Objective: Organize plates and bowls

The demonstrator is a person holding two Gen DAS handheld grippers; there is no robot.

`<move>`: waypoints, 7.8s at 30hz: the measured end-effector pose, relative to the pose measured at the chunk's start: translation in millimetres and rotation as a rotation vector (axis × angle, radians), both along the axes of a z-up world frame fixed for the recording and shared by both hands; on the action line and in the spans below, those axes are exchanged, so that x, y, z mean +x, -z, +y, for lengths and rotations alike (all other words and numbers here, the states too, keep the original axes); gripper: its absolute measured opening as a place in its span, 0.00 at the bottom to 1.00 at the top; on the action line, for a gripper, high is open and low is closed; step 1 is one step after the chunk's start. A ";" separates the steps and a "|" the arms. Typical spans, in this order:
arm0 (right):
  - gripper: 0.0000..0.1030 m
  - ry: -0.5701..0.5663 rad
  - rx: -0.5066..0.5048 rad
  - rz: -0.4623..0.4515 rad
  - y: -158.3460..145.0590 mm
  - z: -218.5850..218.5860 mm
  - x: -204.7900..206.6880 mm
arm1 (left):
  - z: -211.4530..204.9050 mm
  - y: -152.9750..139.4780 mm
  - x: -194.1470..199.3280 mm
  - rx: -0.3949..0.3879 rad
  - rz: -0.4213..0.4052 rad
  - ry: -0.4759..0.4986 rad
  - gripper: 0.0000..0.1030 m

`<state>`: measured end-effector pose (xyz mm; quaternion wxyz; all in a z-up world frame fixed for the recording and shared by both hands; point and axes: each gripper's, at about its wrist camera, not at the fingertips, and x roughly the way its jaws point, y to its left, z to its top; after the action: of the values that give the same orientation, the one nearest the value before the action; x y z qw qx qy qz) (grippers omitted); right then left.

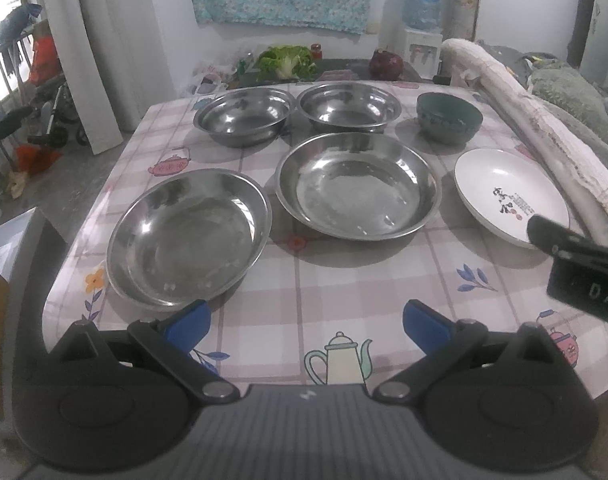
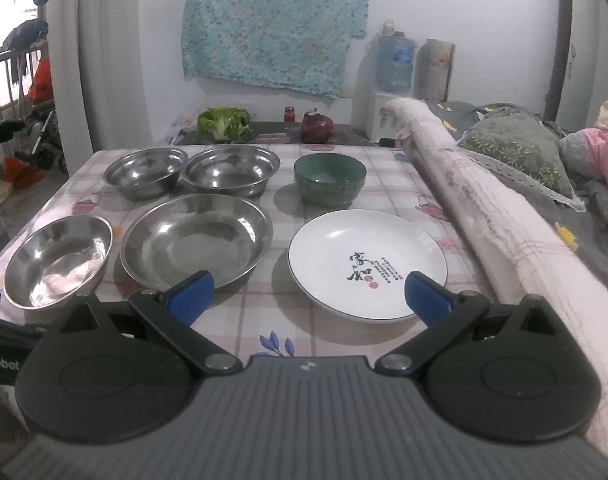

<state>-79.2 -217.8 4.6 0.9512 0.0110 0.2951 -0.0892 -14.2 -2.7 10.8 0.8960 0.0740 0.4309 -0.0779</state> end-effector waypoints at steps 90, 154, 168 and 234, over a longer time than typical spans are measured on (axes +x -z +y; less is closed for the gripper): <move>0.13 -0.679 0.332 0.500 75.3 106.5 504.6 | 118.8 62.4 350.0 -0.053 0.208 -0.267 0.24; 0.11 -0.472 0.346 0.358 2.7 -48.8 411.7 | -7.7 2.5 316.1 -0.072 0.093 0.002 0.25; 0.16 -0.389 0.286 0.382 37.4 -84.8 413.2 | -52.4 34.5 328.6 -0.014 0.099 0.049 0.30; 0.49 -0.213 0.435 0.261 69.9 -241.4 343.0 | -206.8 32.7 281.8 -0.137 0.041 0.151 0.41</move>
<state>263.8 -459.1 -65.3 0.8844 0.1725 0.4270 0.0762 267.6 -209.5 -21.9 0.8814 0.0430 0.4362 -0.1761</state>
